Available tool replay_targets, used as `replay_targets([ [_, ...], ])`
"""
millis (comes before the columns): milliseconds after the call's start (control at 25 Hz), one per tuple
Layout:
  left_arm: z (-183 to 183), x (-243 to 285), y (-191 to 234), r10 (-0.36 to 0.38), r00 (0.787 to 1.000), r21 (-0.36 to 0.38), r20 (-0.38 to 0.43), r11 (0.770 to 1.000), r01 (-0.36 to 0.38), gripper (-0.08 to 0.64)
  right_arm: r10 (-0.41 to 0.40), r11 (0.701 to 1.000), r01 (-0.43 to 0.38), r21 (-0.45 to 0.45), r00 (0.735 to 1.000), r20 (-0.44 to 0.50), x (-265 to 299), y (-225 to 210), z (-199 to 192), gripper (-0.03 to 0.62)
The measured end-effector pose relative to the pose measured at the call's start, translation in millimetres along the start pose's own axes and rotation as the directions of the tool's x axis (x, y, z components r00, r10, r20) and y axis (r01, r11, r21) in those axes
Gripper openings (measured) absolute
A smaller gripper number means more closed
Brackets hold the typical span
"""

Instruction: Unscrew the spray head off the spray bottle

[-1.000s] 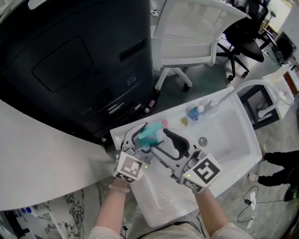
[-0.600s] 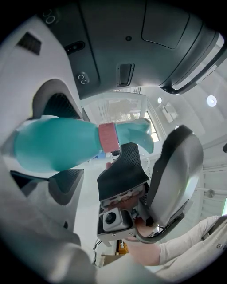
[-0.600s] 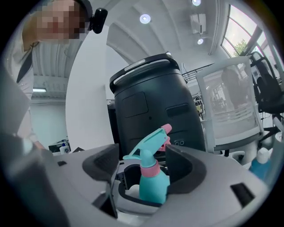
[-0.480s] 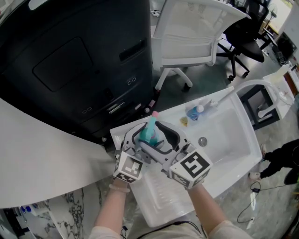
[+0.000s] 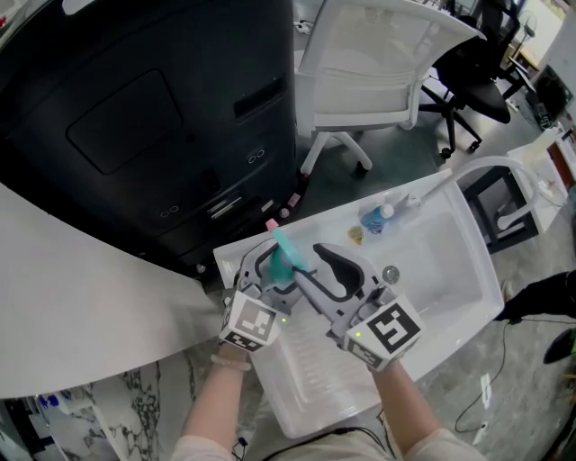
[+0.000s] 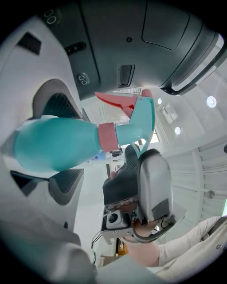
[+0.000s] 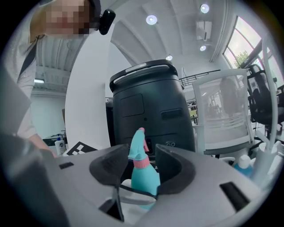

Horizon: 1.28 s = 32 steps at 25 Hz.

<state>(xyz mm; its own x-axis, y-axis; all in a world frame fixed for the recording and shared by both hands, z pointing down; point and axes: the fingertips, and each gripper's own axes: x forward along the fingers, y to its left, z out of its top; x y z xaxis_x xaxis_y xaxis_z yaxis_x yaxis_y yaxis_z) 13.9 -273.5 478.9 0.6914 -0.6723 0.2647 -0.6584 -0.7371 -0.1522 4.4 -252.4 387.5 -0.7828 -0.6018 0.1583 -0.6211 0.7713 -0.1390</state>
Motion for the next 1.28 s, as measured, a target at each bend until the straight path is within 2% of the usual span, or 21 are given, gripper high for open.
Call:
replay_targets([
  [160, 1.8, -0.3, -0.3, 0.000, 1.000, 0.006, 0.004, 1.000, 0.000, 0.351, -0.010, 1.000, 0.010, 0.026, 1.000, 0.012, -6.6, -9.6, -1.4, 0.189],
  [440, 3.5, -1.5, 1.0, 0.006, 1.000, -0.001, 0.008, 1.000, -0.006, 0.351, 0.070, 0.997, -0.070, 0.032, 0.998, 0.000, 18.6, 8.6, -9.2, 0.236],
  [560, 3.3, -1.1, -0.3, 0.003, 1.000, -0.003, 0.012, 1.000, -0.003, 0.351, 0.077, 0.997, -0.077, -0.022, 0.997, 0.004, 28.6, 12.7, -9.7, 0.232],
  [720, 1.3, -0.1, 0.3, 0.004, 1.000, -0.001, 0.005, 1.000, -0.004, 0.351, 0.079, 0.987, -0.077, -0.139, 0.997, 0.010, 37.8, 14.8, -3.4, 0.181],
  [800, 1.7, -0.1, 0.1, 0.004, 1.000, 0.002, 0.002, 1.000, -0.004, 0.351, 0.082, 0.987, -0.079, -0.142, 0.996, 0.019, 38.4, 12.6, -1.5, 0.139],
  [1080, 1.1, -0.1, -0.6, -0.007, 1.000, 0.005, -0.008, 1.000, 0.007, 0.351, 0.133, 0.973, -0.122, -0.195, 0.990, 0.043, 36.3, 14.4, 3.2, 0.119],
  [1280, 1.0, 2.1, -0.8, -0.012, 1.000, 0.014, -0.012, 1.000, 0.012, 0.351, 0.151, 0.974, -0.133, -0.184, 0.985, 0.089, 34.7, 10.1, 13.4, 0.107],
])
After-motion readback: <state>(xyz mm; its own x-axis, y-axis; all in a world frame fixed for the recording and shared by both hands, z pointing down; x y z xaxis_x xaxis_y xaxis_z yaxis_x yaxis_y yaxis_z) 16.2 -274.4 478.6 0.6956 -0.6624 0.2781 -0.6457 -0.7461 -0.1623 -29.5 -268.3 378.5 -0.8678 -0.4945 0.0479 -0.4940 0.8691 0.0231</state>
